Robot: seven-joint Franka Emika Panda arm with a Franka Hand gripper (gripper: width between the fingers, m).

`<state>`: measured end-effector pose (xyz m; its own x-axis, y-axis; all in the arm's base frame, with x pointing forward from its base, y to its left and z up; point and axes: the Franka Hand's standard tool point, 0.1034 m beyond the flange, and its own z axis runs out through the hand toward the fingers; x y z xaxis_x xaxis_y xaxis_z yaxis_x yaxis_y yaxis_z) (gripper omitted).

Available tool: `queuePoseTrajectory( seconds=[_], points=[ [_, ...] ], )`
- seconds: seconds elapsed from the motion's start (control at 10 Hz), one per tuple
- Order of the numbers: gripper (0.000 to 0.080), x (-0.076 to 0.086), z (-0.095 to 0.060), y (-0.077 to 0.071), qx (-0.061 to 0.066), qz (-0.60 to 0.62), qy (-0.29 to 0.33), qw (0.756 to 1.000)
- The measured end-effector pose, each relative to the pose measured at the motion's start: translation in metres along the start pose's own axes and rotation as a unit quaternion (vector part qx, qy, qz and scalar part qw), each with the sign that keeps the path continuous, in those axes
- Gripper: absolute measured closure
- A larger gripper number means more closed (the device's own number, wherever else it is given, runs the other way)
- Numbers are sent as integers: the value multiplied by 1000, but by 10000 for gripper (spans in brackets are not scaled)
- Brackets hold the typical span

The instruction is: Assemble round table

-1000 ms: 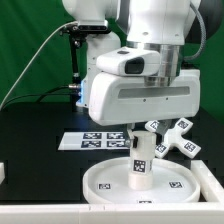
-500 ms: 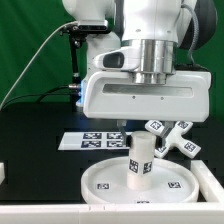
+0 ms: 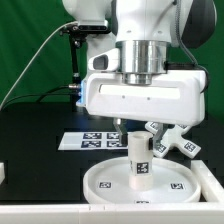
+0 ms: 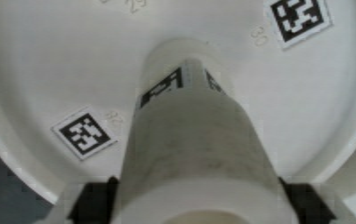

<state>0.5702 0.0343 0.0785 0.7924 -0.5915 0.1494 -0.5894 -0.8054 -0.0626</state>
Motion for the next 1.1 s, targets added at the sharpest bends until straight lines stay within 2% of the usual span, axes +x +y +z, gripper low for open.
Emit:
queuePoseTrajectory(
  seconds=[0.2, 0.3, 0.6, 0.7, 0.8, 0.9, 1.0, 1.1],
  points=[
    [393, -3, 0, 3, 3, 135, -5, 991],
    [393, -6, 0, 5, 9, 222, -9, 975],
    [391, -10, 0, 5, 19, 437, -39, 899],
    [390, -10, 0, 4, 18, 476, -42, 878],
    [390, -11, 0, 3, 17, 495, -41, 868],
    [390, -10, 0, 4, 17, 494, -41, 868],
    [390, -10, 0, 4, 17, 474, -40, 880],
    [194, -12, 0, 3, 12, 395, -50, 917]
  ],
)
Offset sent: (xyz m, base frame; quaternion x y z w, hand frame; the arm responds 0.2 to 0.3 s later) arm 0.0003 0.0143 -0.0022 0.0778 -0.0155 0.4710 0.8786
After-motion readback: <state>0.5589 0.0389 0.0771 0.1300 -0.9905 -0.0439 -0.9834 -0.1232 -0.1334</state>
